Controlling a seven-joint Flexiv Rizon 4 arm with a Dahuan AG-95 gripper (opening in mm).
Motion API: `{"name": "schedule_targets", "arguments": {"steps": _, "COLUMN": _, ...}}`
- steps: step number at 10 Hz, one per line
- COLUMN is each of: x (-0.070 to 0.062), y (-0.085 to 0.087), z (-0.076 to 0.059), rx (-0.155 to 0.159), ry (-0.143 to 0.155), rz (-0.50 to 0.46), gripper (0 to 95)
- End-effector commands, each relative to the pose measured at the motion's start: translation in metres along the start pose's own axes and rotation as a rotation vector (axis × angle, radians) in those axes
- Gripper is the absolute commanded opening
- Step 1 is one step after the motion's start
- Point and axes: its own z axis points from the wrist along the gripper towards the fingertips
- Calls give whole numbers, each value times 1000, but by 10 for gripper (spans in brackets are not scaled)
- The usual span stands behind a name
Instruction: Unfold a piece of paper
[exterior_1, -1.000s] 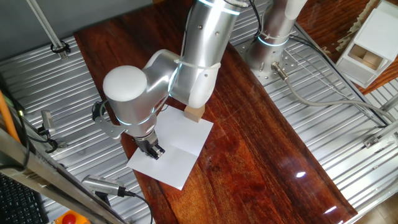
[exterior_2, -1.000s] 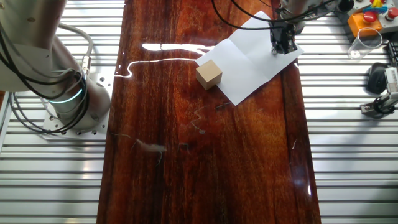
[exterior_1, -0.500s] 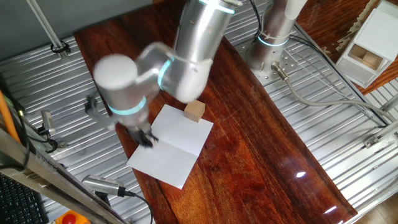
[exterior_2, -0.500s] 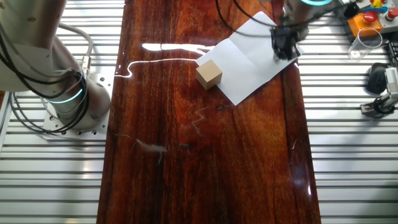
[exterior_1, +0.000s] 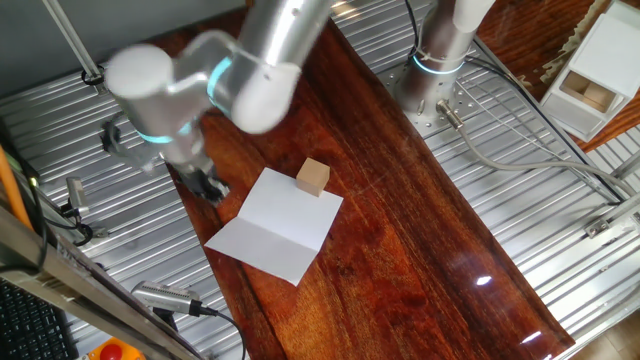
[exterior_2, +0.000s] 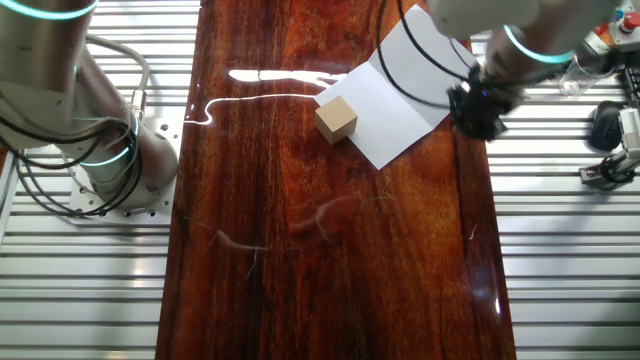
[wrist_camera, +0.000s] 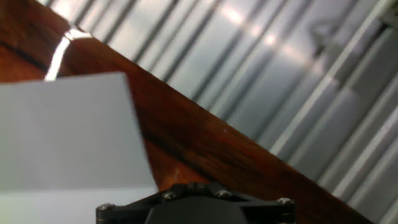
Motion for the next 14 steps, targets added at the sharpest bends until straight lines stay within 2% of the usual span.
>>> {"name": "schedule_targets", "arguments": {"steps": 1, "x": 3, "y": -5, "z": -2, "rx": 10, "ry": -11, "rz": 61, "gripper": 0}}
{"name": "schedule_targets", "arguments": {"steps": 4, "x": 3, "y": -5, "z": -2, "rx": 20, "ry": -27, "rz": 151, "gripper": 0}}
{"name": "schedule_targets", "arguments": {"steps": 6, "x": 3, "y": -5, "z": -2, "rx": 24, "ry": -24, "rz": 151, "gripper": 0}}
{"name": "schedule_targets", "arguments": {"steps": 7, "x": 14, "y": -25, "z": -4, "rx": 20, "ry": -26, "rz": 108, "gripper": 0}}
{"name": "schedule_targets", "arguments": {"steps": 8, "x": 18, "y": -30, "z": -6, "rx": 22, "ry": -24, "rz": 106, "gripper": 0}}
{"name": "schedule_targets", "arguments": {"steps": 9, "x": 27, "y": -39, "z": -12, "rx": 25, "ry": -22, "rz": 109, "gripper": 0}}
{"name": "schedule_targets", "arguments": {"steps": 10, "x": 38, "y": -45, "z": -19, "rx": 40, "ry": -12, "rz": 111, "gripper": 0}}
{"name": "schedule_targets", "arguments": {"steps": 12, "x": 43, "y": -47, "z": -22, "rx": 58, "ry": 6, "rz": 164, "gripper": 0}}
{"name": "schedule_targets", "arguments": {"steps": 14, "x": 43, "y": -47, "z": -22, "rx": 55, "ry": 3, "rz": 155, "gripper": 0}}
